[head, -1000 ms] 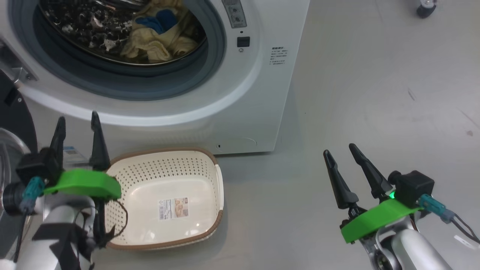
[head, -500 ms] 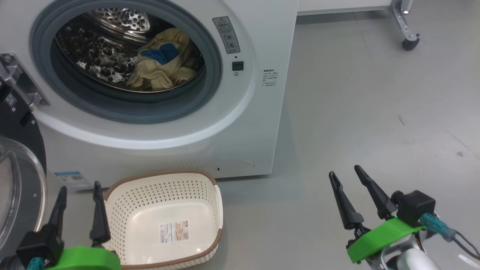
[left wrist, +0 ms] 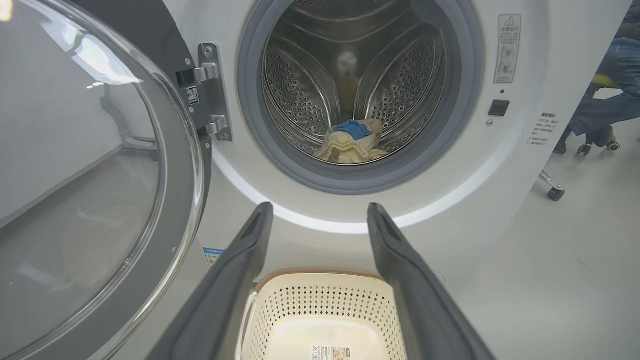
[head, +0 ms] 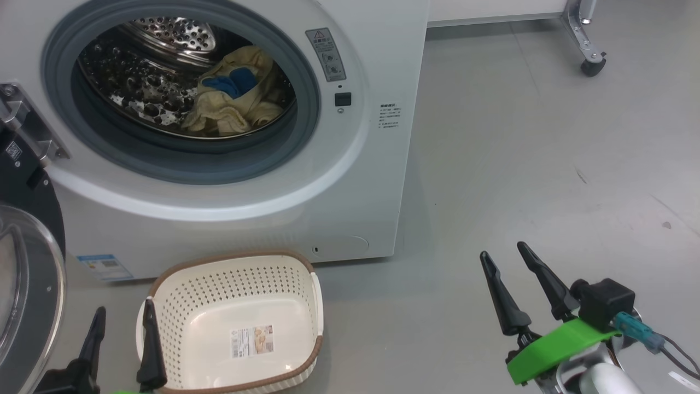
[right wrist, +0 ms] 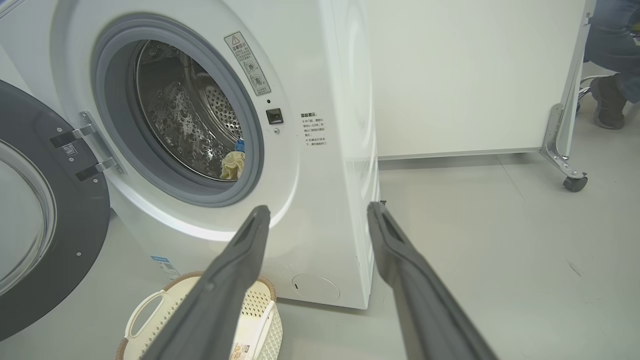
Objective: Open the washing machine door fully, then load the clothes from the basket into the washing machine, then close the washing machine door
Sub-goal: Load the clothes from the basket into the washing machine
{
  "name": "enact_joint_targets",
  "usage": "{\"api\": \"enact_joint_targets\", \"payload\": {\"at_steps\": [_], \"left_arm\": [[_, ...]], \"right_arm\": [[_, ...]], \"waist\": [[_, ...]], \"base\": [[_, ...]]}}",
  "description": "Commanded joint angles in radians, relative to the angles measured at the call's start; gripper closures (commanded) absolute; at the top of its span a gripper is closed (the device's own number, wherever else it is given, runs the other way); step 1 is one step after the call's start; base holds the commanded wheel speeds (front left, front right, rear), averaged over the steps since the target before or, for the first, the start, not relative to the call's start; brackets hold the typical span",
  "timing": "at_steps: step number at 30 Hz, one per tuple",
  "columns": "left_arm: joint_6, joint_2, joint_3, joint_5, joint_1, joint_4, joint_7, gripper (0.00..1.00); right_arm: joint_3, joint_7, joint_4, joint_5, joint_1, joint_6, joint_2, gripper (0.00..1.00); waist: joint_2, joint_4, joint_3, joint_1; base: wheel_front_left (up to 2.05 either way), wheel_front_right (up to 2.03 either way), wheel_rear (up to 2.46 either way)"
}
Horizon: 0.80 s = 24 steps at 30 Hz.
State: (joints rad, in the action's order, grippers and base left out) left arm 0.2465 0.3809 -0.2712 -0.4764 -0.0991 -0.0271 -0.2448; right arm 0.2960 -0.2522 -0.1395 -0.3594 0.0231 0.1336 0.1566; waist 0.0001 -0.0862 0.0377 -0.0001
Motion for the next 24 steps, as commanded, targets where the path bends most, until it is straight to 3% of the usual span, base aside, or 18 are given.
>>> {"api": "enact_joint_targets", "payload": {"at_steps": [1, 24], "left_arm": [[0.068, 0.013, 0.048, 0.003, 0.04, -0.02, -0.007, 0.0], [0.08, 0.004, 0.058, 0.007, 0.029, -0.012, -0.013, 0.0]], "right_arm": [[0.013, -0.01, 0.029, 0.004, 0.019, -0.003, 0.019, 0.0], [0.001, -0.01, 0.025, 0.018, 0.022, -0.003, 0.013, 0.0]], "waist": [[-0.0001, 0.0, -0.001, 0.0001], [-0.0001, 0.006, 0.007, 0.0001]], "base": [[0.0, 0.0, 0.0], [0.0, 0.0, 0.0]]}}
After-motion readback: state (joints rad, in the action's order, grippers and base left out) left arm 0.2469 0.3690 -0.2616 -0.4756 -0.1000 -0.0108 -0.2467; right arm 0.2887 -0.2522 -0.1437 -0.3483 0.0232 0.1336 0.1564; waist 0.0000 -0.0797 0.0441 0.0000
